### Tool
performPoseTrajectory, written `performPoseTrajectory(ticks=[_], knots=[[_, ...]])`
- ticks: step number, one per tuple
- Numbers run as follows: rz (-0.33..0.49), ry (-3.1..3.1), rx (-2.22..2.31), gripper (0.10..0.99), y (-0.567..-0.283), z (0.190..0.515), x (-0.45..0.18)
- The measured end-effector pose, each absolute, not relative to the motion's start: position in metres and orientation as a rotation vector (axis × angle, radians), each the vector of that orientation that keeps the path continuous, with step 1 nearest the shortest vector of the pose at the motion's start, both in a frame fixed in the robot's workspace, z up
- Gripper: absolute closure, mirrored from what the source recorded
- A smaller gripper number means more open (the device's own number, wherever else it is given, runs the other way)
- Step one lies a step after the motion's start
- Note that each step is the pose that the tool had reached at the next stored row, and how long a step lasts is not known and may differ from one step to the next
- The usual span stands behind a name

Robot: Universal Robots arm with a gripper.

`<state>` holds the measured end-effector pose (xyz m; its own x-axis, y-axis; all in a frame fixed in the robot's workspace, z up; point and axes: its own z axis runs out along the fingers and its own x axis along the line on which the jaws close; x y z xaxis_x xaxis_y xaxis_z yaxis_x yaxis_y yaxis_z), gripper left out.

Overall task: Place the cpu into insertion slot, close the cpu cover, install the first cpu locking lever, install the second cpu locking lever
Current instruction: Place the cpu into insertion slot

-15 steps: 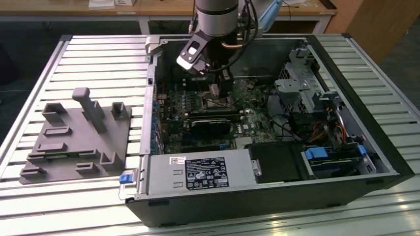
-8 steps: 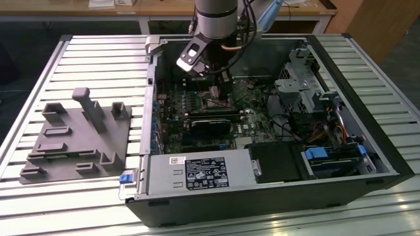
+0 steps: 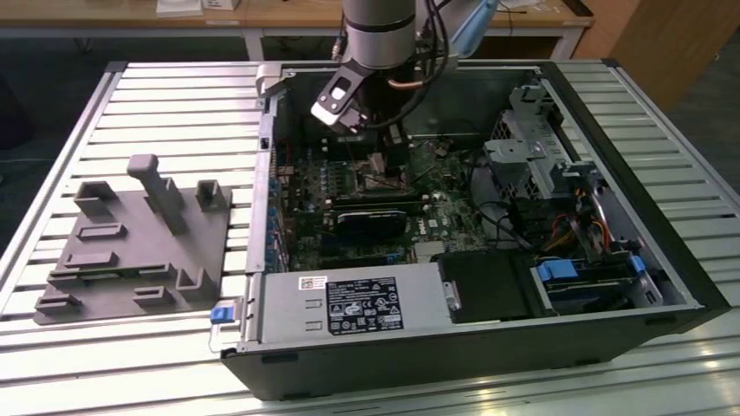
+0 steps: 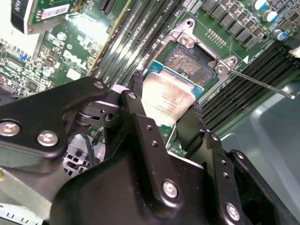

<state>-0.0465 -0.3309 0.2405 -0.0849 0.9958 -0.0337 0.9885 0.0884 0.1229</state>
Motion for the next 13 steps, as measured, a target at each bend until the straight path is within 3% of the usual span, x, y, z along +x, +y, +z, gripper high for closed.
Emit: performPoseTrajectory(ticks=[13], knots=[[0.079, 2.225, 2.039, 0.549, -0.321, 0.225, -0.047]])
